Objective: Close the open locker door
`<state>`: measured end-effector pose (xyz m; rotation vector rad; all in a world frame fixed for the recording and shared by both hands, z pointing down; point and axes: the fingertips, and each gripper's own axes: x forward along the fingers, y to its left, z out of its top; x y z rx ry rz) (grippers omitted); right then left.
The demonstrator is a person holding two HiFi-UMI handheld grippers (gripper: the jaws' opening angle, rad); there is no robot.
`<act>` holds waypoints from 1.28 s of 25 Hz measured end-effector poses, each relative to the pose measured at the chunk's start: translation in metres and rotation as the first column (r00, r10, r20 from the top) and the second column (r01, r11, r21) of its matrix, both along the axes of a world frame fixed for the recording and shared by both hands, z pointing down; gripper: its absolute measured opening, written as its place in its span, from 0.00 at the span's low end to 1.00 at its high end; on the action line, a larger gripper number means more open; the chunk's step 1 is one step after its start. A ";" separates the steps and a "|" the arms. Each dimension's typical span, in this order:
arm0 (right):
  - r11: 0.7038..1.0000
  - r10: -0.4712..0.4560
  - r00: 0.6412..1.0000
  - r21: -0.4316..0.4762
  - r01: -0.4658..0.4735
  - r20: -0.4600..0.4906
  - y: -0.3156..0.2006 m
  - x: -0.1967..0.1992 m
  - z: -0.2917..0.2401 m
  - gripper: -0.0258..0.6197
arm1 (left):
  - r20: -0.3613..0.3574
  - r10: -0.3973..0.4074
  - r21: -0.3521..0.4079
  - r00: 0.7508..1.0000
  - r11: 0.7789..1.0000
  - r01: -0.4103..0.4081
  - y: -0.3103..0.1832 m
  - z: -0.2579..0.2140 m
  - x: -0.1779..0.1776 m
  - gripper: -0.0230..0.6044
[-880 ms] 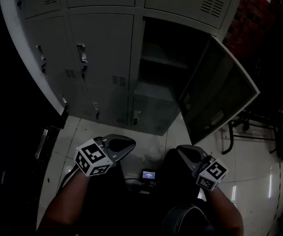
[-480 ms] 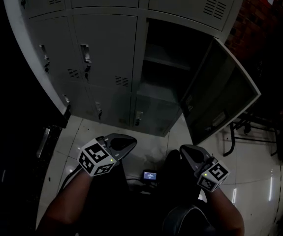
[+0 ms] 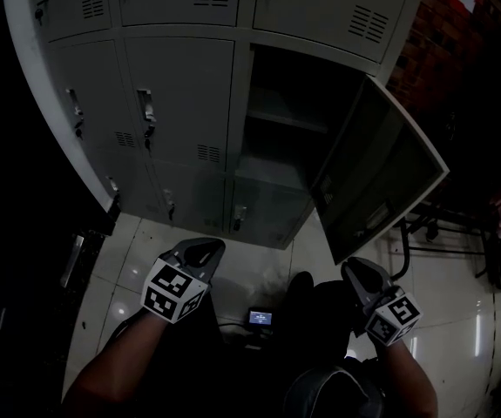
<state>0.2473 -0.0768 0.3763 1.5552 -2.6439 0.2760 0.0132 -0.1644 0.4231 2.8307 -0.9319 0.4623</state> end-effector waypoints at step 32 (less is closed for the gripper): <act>0.976 -0.077 0.990 0.193 0.099 -0.117 -0.099 -0.081 -0.056 0.32 | -0.112 0.067 -0.071 0.991 0.995 -0.075 0.005 -0.006 0.004 0.06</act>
